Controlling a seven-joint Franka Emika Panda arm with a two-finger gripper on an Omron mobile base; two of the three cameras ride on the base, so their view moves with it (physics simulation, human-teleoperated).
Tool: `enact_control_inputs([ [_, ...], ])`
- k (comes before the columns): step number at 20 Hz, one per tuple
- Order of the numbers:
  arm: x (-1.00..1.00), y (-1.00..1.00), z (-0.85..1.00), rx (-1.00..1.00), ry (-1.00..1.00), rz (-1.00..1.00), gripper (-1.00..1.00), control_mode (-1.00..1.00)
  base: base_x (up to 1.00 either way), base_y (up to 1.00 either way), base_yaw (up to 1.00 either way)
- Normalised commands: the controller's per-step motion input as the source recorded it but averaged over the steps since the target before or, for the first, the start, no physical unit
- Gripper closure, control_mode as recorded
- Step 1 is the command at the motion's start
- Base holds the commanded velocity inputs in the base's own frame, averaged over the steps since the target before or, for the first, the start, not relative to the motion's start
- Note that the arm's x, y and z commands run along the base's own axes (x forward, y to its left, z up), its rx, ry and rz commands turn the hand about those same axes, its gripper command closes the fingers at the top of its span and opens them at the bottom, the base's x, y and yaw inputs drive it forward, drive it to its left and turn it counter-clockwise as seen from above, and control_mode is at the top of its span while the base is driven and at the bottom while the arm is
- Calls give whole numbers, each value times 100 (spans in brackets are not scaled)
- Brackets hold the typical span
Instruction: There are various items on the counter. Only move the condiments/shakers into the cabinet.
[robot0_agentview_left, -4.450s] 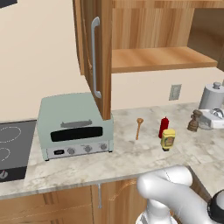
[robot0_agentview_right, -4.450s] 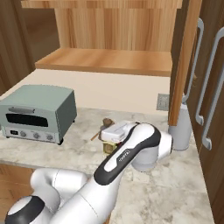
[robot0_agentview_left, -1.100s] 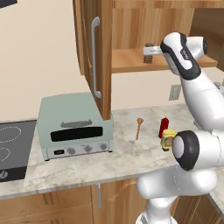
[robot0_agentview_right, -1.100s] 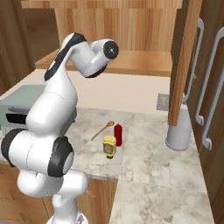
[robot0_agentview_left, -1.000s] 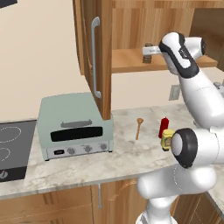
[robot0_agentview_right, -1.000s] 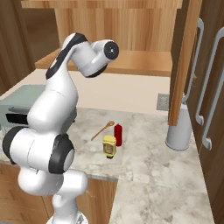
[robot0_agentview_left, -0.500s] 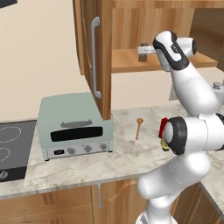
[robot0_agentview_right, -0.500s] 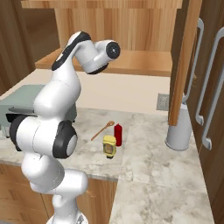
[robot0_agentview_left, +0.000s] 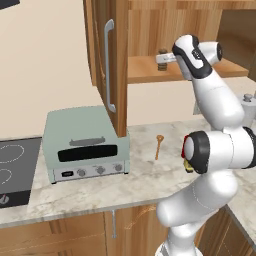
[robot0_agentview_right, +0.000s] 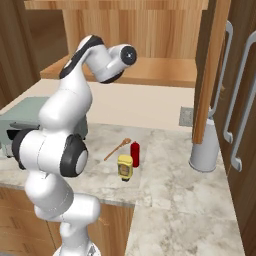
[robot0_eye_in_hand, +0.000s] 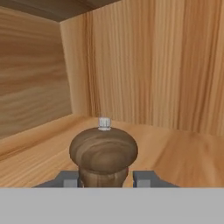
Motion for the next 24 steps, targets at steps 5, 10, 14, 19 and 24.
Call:
enact_control_inputs([
  [5,-8,0,0,0,0,0,-100,-100,0,0,0],
  [10,-71,0,0,0,0,0,-100,-100,0,0,0],
  [14,-100,-9,-6,0,0,-2,-100,-100,0,0,0],
  [19,-100,-25,-26,0,0,-4,-100,-100,0,0,0],
  [24,-100,-33,-46,0,4,-6,-100,-100,0,0,0],
])
